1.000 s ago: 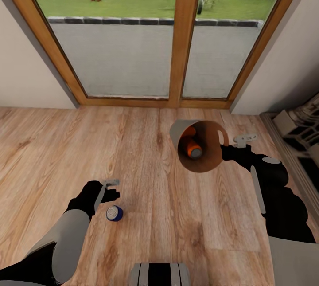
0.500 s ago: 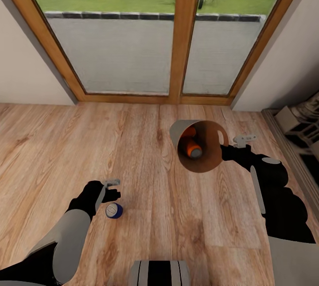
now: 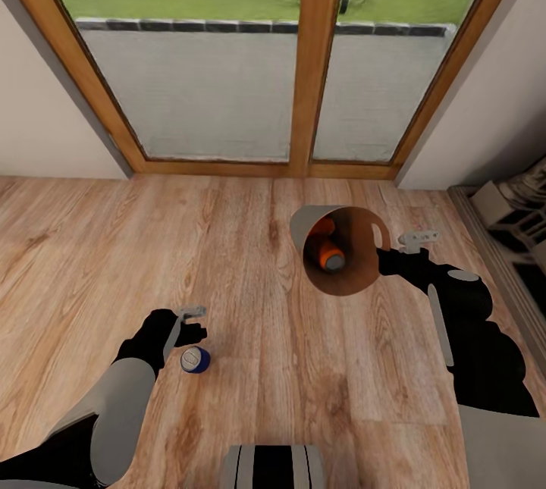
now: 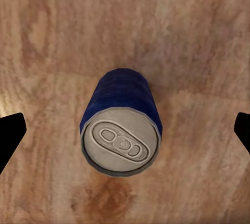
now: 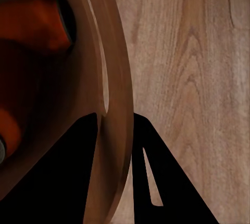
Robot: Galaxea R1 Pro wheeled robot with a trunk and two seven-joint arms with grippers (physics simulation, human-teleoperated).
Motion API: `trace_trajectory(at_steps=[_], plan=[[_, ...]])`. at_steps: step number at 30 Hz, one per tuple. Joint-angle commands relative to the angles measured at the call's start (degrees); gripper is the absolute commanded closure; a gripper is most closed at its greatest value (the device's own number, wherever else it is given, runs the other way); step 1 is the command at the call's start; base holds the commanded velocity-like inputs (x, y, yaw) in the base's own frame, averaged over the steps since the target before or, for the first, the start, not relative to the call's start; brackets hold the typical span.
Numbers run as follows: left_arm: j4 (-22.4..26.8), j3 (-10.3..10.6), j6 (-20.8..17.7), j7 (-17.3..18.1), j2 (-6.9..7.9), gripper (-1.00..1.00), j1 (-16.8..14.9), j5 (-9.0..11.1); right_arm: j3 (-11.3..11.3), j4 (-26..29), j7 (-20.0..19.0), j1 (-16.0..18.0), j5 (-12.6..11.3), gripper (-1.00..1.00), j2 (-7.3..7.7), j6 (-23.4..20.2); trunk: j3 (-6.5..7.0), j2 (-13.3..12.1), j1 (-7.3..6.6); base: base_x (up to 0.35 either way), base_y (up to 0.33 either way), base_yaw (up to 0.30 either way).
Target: Put the three can of soda from the living room inside the tash can in the kitchen.
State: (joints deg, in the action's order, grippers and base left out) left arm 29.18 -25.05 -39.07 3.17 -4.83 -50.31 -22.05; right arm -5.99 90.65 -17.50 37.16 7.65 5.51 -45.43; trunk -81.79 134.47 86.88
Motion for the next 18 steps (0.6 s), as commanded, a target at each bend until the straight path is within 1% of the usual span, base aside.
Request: trace_trajectory(at_steps=[1, 3, 10, 18], plan=[[0.0, 0.0, 0.02, 0.0, 0.0, -1.0, 0.0, 0.01, 0.01, 0.05, -0.25, 0.04, -0.78, 1.0, 0.01, -0.14, -0.06, 0.0, -0.01, 0.0, 0.0, 0.0], [0.0, -0.03, 0.03, 0.0, 0.0, -1.0, -0.01, 0.02, 0.01, 0.05, -0.25, 0.07, -0.66, 1.0, -0.02, -0.21, -0.2, 0.0, -0.01, 0.0, 0.0, 0.0], [0.0, -0.03, 0.12, 0.0, -0.01, -1.0, 0.01, -0.01, 0.01, 0.05, -0.25, 0.08, -0.55, 1.0, -0.06, -0.19, -2.05, 2.81, 1.53, 0.0, 0.0, 0.0], [0.0, 0.0, 0.14, 0.0, -0.08, -1.0, 0.03, -0.02, 0.12, 0.05, -0.25, 0.02, -0.53, 1.0, -0.12, -0.19, -2.77, 2.81, 1.53, 0.0, 0.0, 0.0]])
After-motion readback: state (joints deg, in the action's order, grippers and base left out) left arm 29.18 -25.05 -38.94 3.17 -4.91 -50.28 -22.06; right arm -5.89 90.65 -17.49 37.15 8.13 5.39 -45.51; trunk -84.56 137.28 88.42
